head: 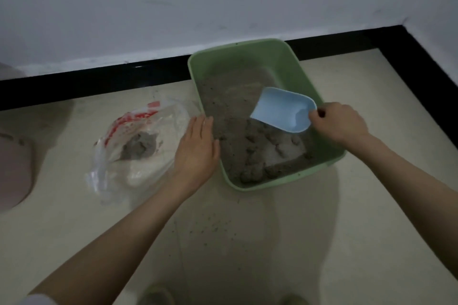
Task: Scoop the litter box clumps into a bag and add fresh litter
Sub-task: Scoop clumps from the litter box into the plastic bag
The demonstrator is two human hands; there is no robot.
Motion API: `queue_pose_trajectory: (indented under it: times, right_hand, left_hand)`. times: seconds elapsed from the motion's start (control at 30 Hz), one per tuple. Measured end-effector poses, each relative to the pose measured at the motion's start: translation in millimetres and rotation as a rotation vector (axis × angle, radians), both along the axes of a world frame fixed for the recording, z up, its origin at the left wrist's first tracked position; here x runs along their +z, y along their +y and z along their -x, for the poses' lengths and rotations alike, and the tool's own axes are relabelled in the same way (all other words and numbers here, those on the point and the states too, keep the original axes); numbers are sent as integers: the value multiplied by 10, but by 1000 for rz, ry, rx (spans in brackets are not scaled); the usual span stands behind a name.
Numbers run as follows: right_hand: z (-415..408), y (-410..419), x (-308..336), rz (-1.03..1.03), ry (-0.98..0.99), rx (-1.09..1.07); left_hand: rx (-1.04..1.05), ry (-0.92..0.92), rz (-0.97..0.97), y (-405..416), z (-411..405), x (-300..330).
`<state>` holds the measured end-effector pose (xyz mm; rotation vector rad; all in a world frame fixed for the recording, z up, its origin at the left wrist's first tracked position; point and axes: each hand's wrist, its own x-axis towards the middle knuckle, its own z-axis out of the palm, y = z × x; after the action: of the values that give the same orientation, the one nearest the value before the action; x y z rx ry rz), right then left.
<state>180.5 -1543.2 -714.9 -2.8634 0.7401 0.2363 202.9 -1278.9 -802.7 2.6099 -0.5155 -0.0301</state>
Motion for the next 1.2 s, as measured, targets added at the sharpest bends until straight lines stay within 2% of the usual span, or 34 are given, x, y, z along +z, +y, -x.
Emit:
queue_pose_trajectory:
  times: [0.07,0.13,0.23,0.37,0.57,0.8,0.93,1.03,1.13,1.2]
  right_hand:
    - [69,-207,-26,134,60,-54]
    - [142,-349,-43,200,94,-116]
    - [229,-476,-53,280,183,-141]
    - [254,-564,-110,368,248,2]
    - [154,-522,-196,245,313,40]
    - [141,-490,-373,-4,339,-182]
    - [127,-481,-410,-17,313,-207]
    - [127,-487,-432,50,296,-165]
    - [107,-500,-472,264,210,-35]
    - [57,-487,-455,337,167,17]
  left_hand:
    - [8,124,-118,-171,-18,-80]
    - [32,170,-179,-292,-20,-139]
    - [113,177,-134,-417,-50,-164]
    - [201,159,-72,-466,-57,-184]
    - [271,182,-20,-474,-29,-231]
    - [275,183,0,-492,-36,-255]
    - [269,185,0,-486,-46,-262]
    - [273,186,-3,-484,-45,-267]
    - [280,182,-10,-488,-48,-268]
    - [282,181,-15,-487,-47,-265]
